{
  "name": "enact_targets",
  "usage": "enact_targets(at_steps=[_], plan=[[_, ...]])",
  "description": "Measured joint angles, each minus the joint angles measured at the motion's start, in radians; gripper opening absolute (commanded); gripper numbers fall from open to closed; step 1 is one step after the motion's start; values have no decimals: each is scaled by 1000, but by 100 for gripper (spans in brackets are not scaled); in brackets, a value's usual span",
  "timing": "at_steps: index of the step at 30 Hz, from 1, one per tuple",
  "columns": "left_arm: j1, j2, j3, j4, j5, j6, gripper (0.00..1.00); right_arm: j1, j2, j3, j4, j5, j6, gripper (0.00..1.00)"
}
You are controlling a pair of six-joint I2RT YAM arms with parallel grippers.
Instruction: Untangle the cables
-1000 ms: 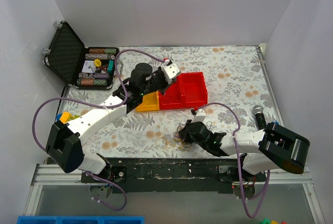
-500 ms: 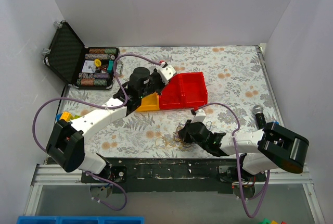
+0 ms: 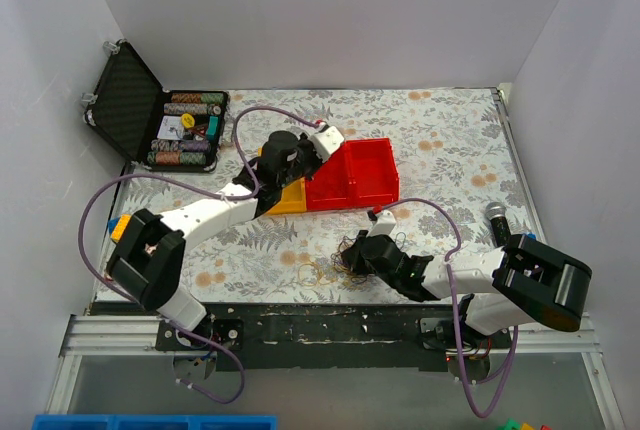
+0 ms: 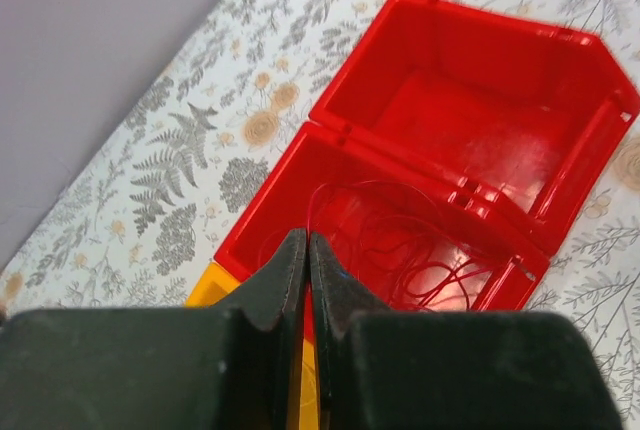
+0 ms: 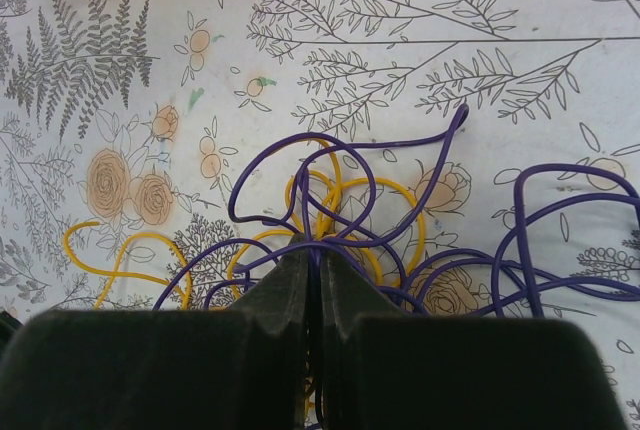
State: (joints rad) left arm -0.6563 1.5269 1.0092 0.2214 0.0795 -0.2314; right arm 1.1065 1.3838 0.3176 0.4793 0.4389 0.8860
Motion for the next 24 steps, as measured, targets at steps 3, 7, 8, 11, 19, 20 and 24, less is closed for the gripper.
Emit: enact_targets(at_steps=[3,7,8,11,19,20,24], plan=[[0,58,7,-5,-17,15,0,0,2,0,2,0,2,1],[0,127,29,-31,-21,22,0,0,4,0,5,0,6,1],[0,139,34,-39,-21,22,0,0,4,-1,6,0,7,1],[0,172,63,-74,-19,17,2,0,4,-2,9,0,9,1],[0,302,237,-271,0,-19,33,0,4,-2,8,0,9,1],[2,320,269,-312,5,-25,44,0,3,-2,8,0,9,1],[9,350,341,-447,40,-53,68,0,3,2,0,0,8,1]])
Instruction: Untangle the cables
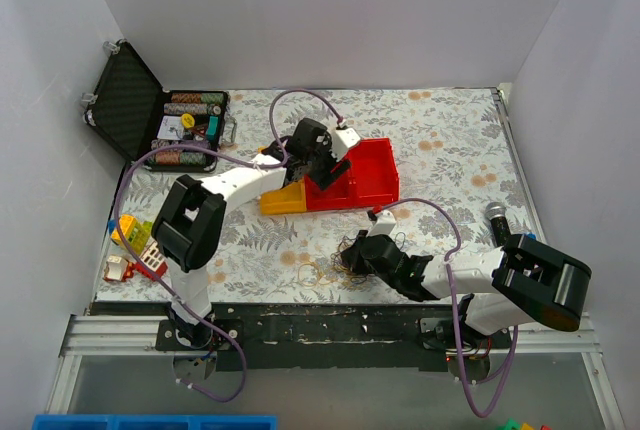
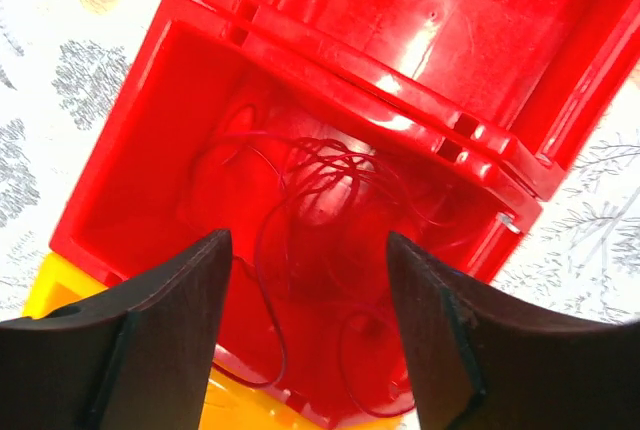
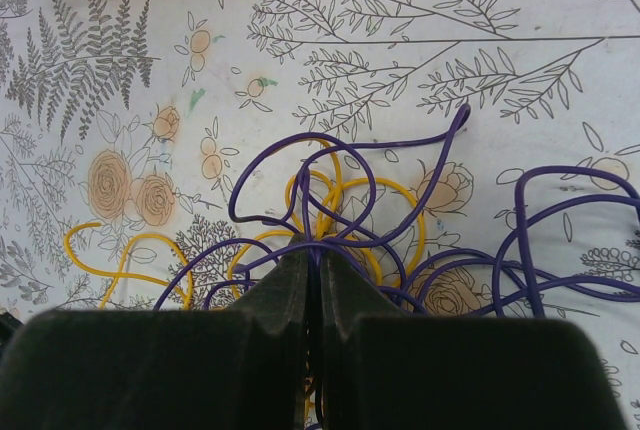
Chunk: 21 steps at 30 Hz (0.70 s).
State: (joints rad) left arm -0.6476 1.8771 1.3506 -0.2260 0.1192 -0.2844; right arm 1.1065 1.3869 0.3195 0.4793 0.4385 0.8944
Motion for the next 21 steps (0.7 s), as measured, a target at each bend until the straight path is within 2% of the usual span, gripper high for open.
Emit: enact_targets(at_steps=[4,11,17,21], plan=[[5,-5,64,-124,25,-24,78,0,-13,5,-14,0,-2,1],[7,-90,153,-232,16,-55,79,4,-51,5,-73,-16,-4,1],[7,-185,40,-145,-84,-73,79,8,-76,5,-111,-19,-7,1],[7,-134,-14,-94,-146,-73,80,8,-97,5,-144,-22,-8,1]])
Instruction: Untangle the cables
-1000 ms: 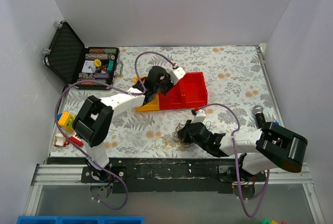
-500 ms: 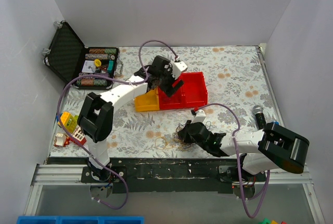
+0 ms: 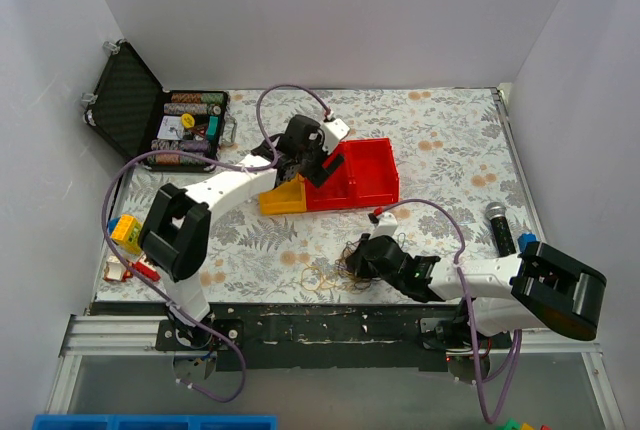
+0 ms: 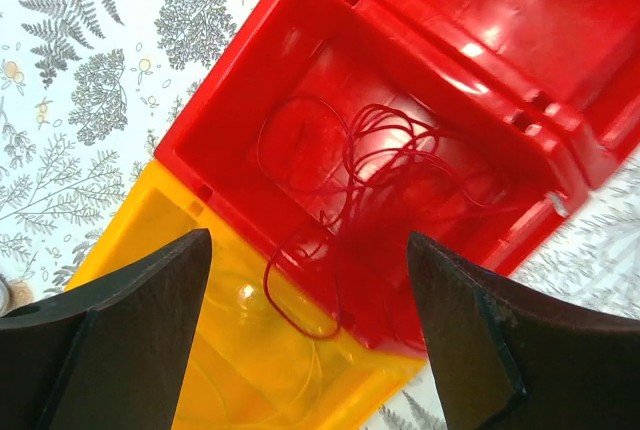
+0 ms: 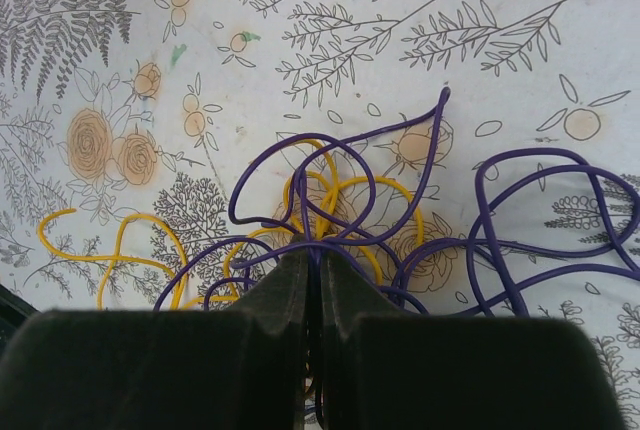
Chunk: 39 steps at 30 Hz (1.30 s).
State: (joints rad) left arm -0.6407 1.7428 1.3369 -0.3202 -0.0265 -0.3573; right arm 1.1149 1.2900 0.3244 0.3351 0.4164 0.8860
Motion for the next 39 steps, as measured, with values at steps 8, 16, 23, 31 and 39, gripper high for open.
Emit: enact_targets(at_steps=[8,16,23,31,39], plan=[[5,150,16,91,-68,48,81,1,-34,0,-52,0,-4,1],[17,153,6,183,-101,103,81,1,-26,15,-69,-3,-18,1],[24,149,48,124,5,91,82,1,-7,28,-69,-5,-25,1],[38,185,305,5,188,98,83,1,-5,29,-69,-6,-25,1],[79,315,336,2,219,193,82,1,10,40,-65,-7,-26,1]])
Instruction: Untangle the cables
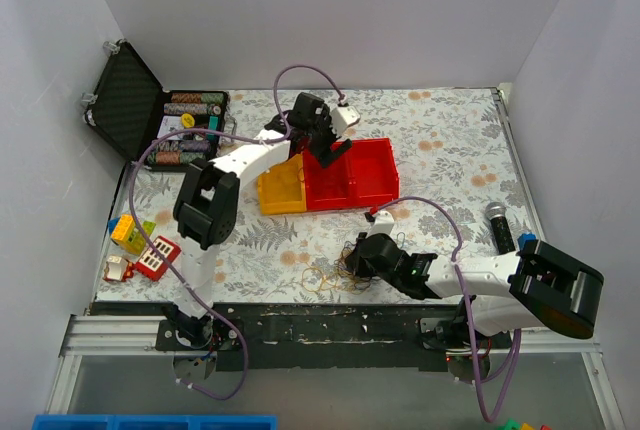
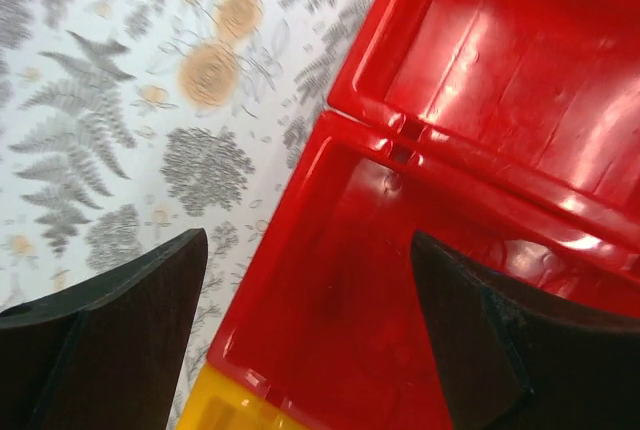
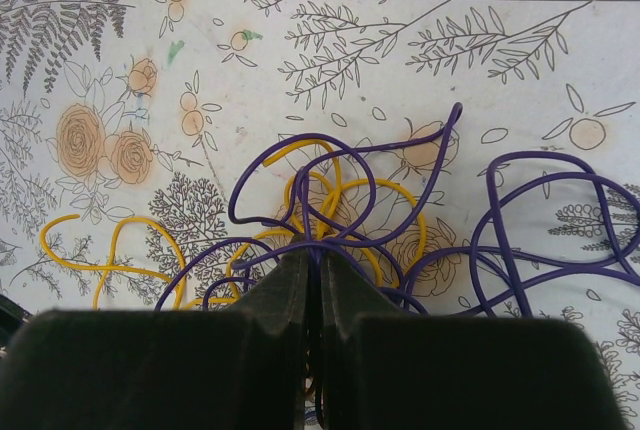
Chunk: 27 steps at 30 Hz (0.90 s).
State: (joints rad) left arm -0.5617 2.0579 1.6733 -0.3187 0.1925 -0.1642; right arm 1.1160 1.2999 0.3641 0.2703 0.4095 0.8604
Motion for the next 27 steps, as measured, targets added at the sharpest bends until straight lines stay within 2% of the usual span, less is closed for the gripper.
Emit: enact_targets(at_steps=[6,9,13,16,19,27], plan=[[46,157,118,-101,72,67,82,0,4,0,2,0,0,1],[68,178,163,-114,91,102,80,0,10,0,13,-1,0,1],[89,178,177,-126,137,168,61,0,26,8,18,-2,0,1],[96,178,177,-169,197,246,38,0,33,17,20,-3,0,1],[96,178,174,-209,243,322,22,0,37,20,20,-4,0,1],[102,169,156,-236,298,459,19,0,39,29,7,-3,-2,1]])
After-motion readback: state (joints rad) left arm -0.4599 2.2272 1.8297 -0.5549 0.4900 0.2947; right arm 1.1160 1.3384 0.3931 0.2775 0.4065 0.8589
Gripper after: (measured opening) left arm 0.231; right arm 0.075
